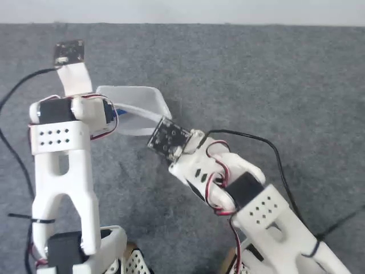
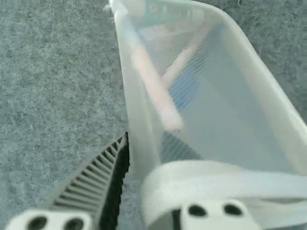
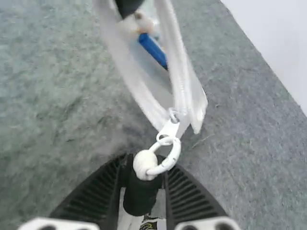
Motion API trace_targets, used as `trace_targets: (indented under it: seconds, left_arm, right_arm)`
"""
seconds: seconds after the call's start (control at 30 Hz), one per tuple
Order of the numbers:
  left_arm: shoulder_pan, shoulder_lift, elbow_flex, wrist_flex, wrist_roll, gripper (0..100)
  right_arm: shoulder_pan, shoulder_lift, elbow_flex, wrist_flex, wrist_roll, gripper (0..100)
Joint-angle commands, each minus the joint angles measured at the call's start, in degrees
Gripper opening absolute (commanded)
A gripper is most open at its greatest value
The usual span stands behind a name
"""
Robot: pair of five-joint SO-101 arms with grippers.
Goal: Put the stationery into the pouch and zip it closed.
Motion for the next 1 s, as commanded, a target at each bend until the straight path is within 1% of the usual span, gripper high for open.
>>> trace_targets:
  seconds: [0.0, 0.1, 0.2, 0.37, 0.43, 0.53, 0.67, 0.8, 0.97]
  left_arm:
    - [4.0, -0.1, -6.5, 3.7, -1.1, 21]
    - [7.5, -0.1, -8.7, 4.7, -1.1, 27]
    - [11.2, -0.1, -10.0, 4.7, -1.3, 29]
    - [17.7, -0.1, -13.8, 5.5, -5.1, 29]
    - [20.7, -0.1, -17.0, 7.6, -6.5, 32]
    - [25.9, -0.1, -21.7, 11.3, -10.5, 36]
    - [32.8, 0.0, -25.5, 12.7, -15.5, 36]
    - [37.9, 0.4, -27.9, 12.4, -16.0, 36]
    - [45.7, 0.1, -28.7, 10.5, -15.9, 36]
  right_arm:
    - [-3.0, -7.3, -0.7, 5.7, 1.6, 0.5]
    - [-6.5, -11.8, -0.7, 12.1, 1.5, 0.5]
    - [-8.0, -17.9, -0.4, 17.1, 1.4, 0.5]
    - [-8.1, -28.6, -0.4, 24.0, -1.3, 0.5]
    - [-8.1, -32.2, -0.4, 26.5, -1.4, 0.5]
    - [-8.1, -36.9, -0.4, 29.8, -1.4, 0.5]
    - [-9.0, -42.1, -0.4, 34.4, -1.4, 0.5]
    - [-12.5, -47.9, -0.4, 39.2, -1.4, 0.5]
    - [-14.1, -55.7, -0.6, 40.0, -1.4, 0.5]
